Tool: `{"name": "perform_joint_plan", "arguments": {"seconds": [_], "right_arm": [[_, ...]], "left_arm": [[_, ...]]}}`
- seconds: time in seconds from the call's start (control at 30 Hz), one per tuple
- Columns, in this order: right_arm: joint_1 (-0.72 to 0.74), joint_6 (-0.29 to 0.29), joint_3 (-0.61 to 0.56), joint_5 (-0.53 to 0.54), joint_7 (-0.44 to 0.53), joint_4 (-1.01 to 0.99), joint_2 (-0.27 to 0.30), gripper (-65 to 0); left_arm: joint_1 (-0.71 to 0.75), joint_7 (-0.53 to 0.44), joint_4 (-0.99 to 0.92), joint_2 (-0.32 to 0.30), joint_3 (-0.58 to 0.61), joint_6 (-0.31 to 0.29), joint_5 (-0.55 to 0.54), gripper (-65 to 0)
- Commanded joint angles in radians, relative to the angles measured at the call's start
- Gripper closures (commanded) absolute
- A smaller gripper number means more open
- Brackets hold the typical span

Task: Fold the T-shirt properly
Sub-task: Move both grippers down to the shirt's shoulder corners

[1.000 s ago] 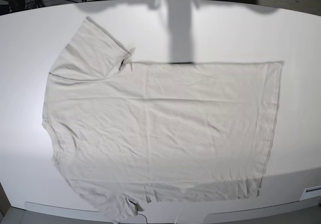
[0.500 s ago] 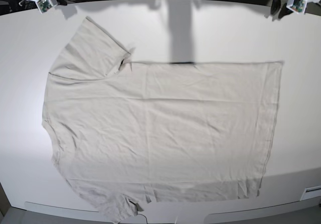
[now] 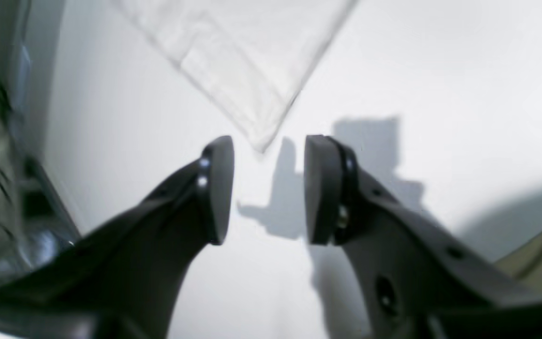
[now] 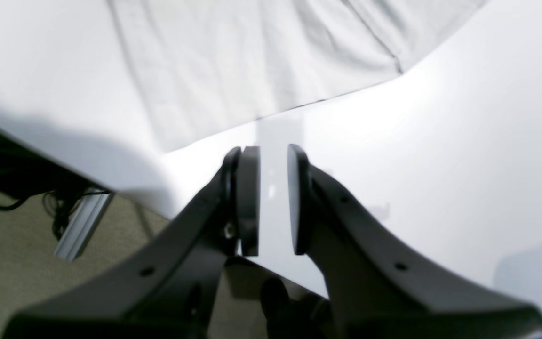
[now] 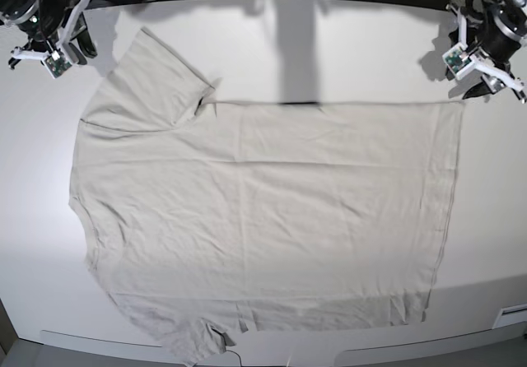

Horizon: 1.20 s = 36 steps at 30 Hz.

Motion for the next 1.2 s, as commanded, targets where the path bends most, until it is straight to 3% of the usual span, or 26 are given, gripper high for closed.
{"name": "perform_joint_plan", "arguments": {"seconds": [0.0, 0.2, 0.47, 0.67, 0.9, 0.97, 1.1, 1.17], "right_arm": [[0.007, -0.009, 0.008, 0.005, 0.005, 0.013, 0.011, -11.1], [0.021, -0.011, 0.009, -0.002, -0.009, 0.013, -0.007, -11.1], [0.021, -0.029, 0.009, -0.024, -0.008, 0.013, -0.095, -11.1], [0.021, -0.061, 0.009, -0.037, -0.008, 0.013, -0.107, -11.1], [0.021, -0.063, 0.009, -0.037, -0.006, 0.013, -0.112, -11.1], [0.021, -0.063, 0.009, -0.037, -0.005, 0.013, -0.113, -11.1], [0.021, -0.062, 0.009, -0.038, -0.005, 0.013, -0.112, -11.1], [0.021, -0.062, 0.009, -0.060, -0.001, 0.013, -0.109, -11.1]], "left_arm": [[-0.010, -0.031, 0.012, -0.019, 0.008, 0.015, 0.011, -26.3], [-0.142, -0.063, -0.153, -0.037, 0.082, 0.016, 0.014, -26.6], [-0.278, -0.065, -0.338, -0.142, 0.227, 0.018, 0.021, -26.6], [-0.328, -0.074, -0.418, -0.145, 0.308, 0.019, 0.066, -26.6], [-0.397, -0.083, -0.513, -0.153, 0.315, 0.030, 0.066, -26.2], [-0.396, -0.084, -0.520, -0.154, 0.315, 0.030, 0.066, -21.5], [-0.395, -0.080, -0.523, -0.153, 0.319, 0.029, 0.066, -1.6], [-0.393, -0.080, -0.523, -0.153, 0.319, 0.029, 0.066, 0.0]]}}
